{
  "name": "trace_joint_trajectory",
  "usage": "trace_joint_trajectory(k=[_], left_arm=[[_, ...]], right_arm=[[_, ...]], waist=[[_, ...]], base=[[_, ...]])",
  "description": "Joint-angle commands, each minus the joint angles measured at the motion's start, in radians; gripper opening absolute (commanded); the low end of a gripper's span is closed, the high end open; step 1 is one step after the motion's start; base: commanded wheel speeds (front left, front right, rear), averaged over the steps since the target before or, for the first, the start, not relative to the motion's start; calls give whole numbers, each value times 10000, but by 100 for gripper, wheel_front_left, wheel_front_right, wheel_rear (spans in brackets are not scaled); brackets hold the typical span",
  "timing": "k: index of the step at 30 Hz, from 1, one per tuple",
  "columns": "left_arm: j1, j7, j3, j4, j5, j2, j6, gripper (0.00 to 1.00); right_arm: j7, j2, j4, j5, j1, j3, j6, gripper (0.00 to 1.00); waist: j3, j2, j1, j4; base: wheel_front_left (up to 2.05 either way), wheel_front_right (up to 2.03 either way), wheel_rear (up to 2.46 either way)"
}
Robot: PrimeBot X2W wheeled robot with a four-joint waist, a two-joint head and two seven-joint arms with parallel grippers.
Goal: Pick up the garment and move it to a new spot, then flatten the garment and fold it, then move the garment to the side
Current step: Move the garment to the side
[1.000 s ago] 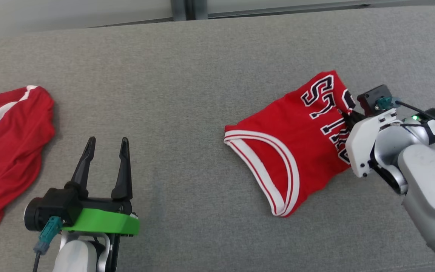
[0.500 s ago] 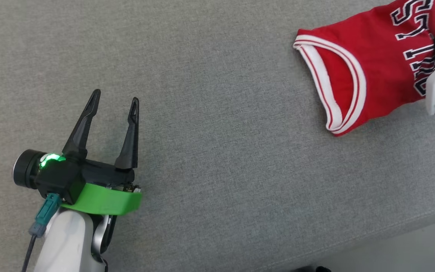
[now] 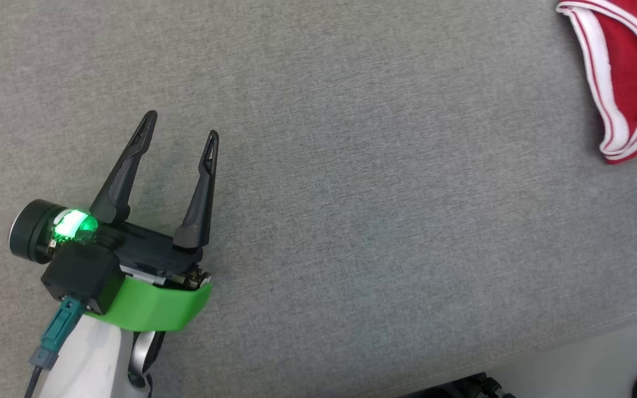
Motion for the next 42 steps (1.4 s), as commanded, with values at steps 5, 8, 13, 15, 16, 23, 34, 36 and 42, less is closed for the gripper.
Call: trace_joint_trajectory(k=[5, 8, 13, 15, 16, 23, 34, 36, 42], left_arm=[[180, 1, -23, -104, -10, 36, -22, 100], [233, 1, 66, 0, -89, -80, -22, 100], [422, 1, 358, 216, -209, -399, -22, 100], [572, 1, 538, 373, -255, -564, -22, 100], [645, 1, 657, 444, -255, -650, -23, 100], [1369, -1, 1436, 946, -84, -1151, -23, 100], [2595, 1, 2373, 1920, 94, -1448, -23, 100], [2798, 1, 2478, 2067, 102, -1467, -23, 100], [3280, 1, 2656, 2697, 27, -1526, -23, 100]], right_arm=[[-461, 499, 129, -1096, 272, -1228, -23, 100], [-643, 882, 18, -1394, 429, -1655, -25, 100], [-1397, 1695, -622, -1190, 906, -2174, -23, 100], [-1617, 2111, -979, -724, 1188, -2245, -25, 100], [-1711, 2327, -1197, -446, 1378, -2093, -22, 100], [-1879, 3137, -3325, 2217, 3622, -973, -22, 100], [-1878, 4539, -5593, 4400, 6798, 323, -22, 100], [-1879, 4807, -5706, 4416, 7132, 358, -20, 100], [-1880, 5333, -5528, 4097, 7908, 246, -22, 100]], waist=[[204, -1, -2, 431], [-11, -1, -2, 476], [-713, -1, -2, 565], [-1099, -1, -2, 629], [-1306, -1, -2, 674], [-2899, -1, -2, 1119], [-4762, -1, -2, 1778], [-5002, -1, -2, 1867], [-5578, -1, -2, 2019]], base=[[0, 0, 0], [0, 0, 0], [0, 0, 0], [0, 0, 0], [0, 0, 0], [0, 0, 0], [0, 0, 0], [0, 0, 0], [0, 0, 0]])
